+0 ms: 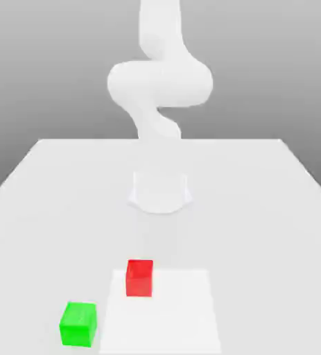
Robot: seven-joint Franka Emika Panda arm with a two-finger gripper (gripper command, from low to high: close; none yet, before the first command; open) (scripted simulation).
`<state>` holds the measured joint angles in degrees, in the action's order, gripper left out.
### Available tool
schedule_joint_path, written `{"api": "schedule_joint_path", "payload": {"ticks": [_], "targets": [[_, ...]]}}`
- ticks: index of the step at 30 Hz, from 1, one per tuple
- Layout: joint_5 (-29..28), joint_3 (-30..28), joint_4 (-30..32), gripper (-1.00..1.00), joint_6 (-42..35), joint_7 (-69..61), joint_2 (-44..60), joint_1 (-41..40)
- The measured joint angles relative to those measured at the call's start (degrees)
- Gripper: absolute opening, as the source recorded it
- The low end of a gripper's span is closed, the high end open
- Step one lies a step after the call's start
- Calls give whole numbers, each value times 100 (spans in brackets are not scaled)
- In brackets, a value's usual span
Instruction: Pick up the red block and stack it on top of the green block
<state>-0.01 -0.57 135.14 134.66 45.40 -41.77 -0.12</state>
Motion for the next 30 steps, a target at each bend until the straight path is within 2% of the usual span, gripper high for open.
{"api": "schedule_joint_path", "payload": {"ticks": [17, 24, 25, 30], "targets": [[-56, -355, 2711, 0, 2455, -335, 3597, -193], [254, -171, 2714, 0, 3722, -589, 5136, -335], [271, -123, 2690, -100, 3869, -601, 5311, -378], [258, -121, 2689, -100, 3868, -588, 5310, -381]]}}
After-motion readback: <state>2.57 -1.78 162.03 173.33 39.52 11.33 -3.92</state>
